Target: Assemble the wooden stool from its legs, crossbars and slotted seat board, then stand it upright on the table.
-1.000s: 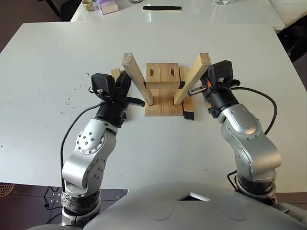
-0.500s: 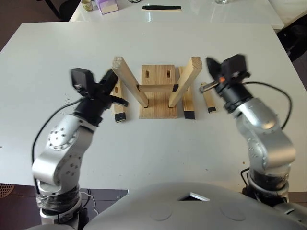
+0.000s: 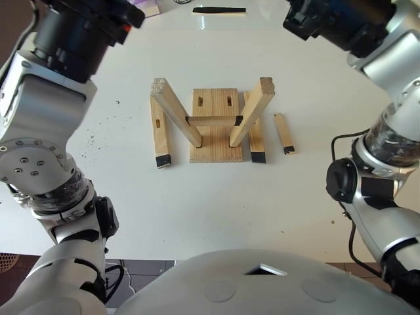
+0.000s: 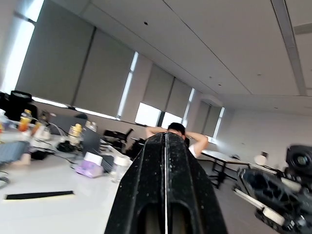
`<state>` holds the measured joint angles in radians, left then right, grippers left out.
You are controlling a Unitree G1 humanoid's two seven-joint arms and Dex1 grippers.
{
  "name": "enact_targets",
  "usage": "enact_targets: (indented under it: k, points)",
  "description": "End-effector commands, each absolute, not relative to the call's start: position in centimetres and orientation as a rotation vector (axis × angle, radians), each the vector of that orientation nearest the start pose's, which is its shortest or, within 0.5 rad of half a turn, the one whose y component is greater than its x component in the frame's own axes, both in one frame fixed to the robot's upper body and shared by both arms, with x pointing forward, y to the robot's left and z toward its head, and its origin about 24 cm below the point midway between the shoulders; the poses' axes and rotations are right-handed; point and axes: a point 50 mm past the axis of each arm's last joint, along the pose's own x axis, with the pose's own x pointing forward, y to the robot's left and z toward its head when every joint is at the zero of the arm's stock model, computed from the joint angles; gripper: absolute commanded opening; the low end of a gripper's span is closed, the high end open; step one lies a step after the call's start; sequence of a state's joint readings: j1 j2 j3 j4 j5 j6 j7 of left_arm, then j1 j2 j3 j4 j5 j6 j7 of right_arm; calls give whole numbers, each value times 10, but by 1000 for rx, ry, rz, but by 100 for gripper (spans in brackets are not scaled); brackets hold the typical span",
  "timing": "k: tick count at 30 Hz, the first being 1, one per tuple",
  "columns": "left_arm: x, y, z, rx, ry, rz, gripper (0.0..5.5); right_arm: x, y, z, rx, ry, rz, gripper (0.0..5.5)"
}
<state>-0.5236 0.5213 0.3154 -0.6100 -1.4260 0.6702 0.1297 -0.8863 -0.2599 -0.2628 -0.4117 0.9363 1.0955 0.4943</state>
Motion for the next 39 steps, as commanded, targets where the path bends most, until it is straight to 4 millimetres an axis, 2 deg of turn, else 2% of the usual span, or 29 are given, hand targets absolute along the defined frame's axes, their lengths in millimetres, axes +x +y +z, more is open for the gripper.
enact_targets:
  k: [1, 5, 6, 8, 10, 13, 15, 17, 19, 20, 21, 22, 23, 25, 27, 28, 31, 35, 39]
  points:
    - [238, 155, 250, -506, -192, -694, 0, 265, -102, 267, 170, -156, 1194, 1]
    - [244, 163, 163, -526, 126, -570, 0, 268, -95, 180, 117, 142, 1102, 1]
    - [242, 166, 144, -516, 185, -544, 0, 267, -93, 166, 105, 177, 1094, 1]
    - [240, 168, 133, -509, 207, -528, 0, 266, -90, 158, 96, 179, 1086, 1]
    - [241, 167, 151, -544, 106, -570, 0, 269, -90, 174, 133, 99, 1093, 1]
    - [243, 169, 182, -567, -62, -613, 0, 274, -95, 210, 227, -46, 1092, 1]
    - [241, 177, 206, -571, -187, -605, 0, 276, -101, 238, 323, -154, 1090, 1]
    - [234, 193, 240, -602, -370, -598, 0, 283, -118, 268, 435, -256, 1051, 1]
    - [223, 212, 266, -644, -509, -600, 0, 294, -138, 278, 484, -280, 980, 1]
    - [217, 221, 269, -652, -536, -606, 0, 303, -145, 270, 462, -231, 923, 1]
    - [214, 228, 264, -639, -513, -613, 0, 311, -150, 255, 412, -166, 871, 1]
    - [212, 233, 246, -580, -421, -623, 0, 318, -152, 232, 305, -73, 818, 1]
    - [213, 239, 223, -539, -299, -617, 0, 320, -153, 211, 213, 0, 796, 1]
    - [206, 260, 161, -459, -4, -545, 0, 316, -146, 175, 84, 113, 856, 1]
    - [188, 262, 126, -400, 187, -566, 0, 309, -139, 157, -9, 153, 943, 1]
    - [178, 252, 112, -350, 285, -640, 0, 307, -137, 149, -51, 158, 979, 1]
    - [160, 216, 86, -278, 437, -867, 0, 306, -129, 130, -107, 186, 1104, 1]
    - [182, 184, 83, -246, 349, -945, 0, 308, -119, 123, -140, 213, 1308, 1]
    - [212, 169, 75, -176, 291, -854, 0, 313, -101, 112, -179, 276, 1448, 1]
